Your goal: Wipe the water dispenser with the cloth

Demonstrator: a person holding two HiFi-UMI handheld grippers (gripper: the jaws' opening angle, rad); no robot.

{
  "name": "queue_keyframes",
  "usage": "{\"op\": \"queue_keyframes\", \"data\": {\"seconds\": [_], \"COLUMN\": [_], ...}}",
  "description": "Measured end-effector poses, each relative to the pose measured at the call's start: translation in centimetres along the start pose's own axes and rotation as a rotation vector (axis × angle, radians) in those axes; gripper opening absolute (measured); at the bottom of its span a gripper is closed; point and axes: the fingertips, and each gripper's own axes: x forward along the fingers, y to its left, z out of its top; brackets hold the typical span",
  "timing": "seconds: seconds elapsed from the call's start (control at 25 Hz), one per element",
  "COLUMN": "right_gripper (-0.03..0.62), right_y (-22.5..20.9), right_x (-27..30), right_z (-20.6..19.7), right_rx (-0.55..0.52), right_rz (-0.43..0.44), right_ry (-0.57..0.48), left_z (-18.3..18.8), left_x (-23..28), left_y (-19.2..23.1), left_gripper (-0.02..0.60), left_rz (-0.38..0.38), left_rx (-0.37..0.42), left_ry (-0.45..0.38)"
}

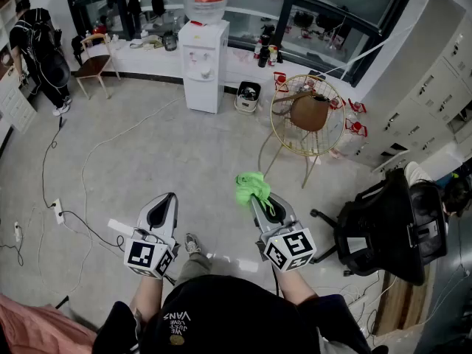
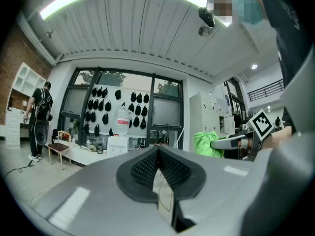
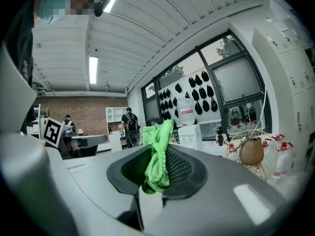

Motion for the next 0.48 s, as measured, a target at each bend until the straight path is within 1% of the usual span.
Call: {"op": "queue_keyframes", "data": {"seconds": [0.12,0.32,0.48], "right_gripper": [0.081,0.083,0.084], "right_y": [-0.5,-0.8,-1.0], "right_x": [2.7,8.2,12.8], "right_z": [0.2,1.0,1.5], "right_rx": [0.010,0.008,0.085], "right_rz": [-0.017,-0.046,-0.059], "right_ry": [0.002,0.009,-0.021], "left_z": [-0.2,-0.1,0.2], "left_x": [1.8,5.3,8.2], "left_y": [2.0,6.4,10.6], "left_gripper": [0.002,0.002,0.002], "left_rz": [-0.013,-0.062,-0.107], "left_rx": [-0.002,-0.001,-0.002], "left_ry": [0.010,0.027,0.039]}}
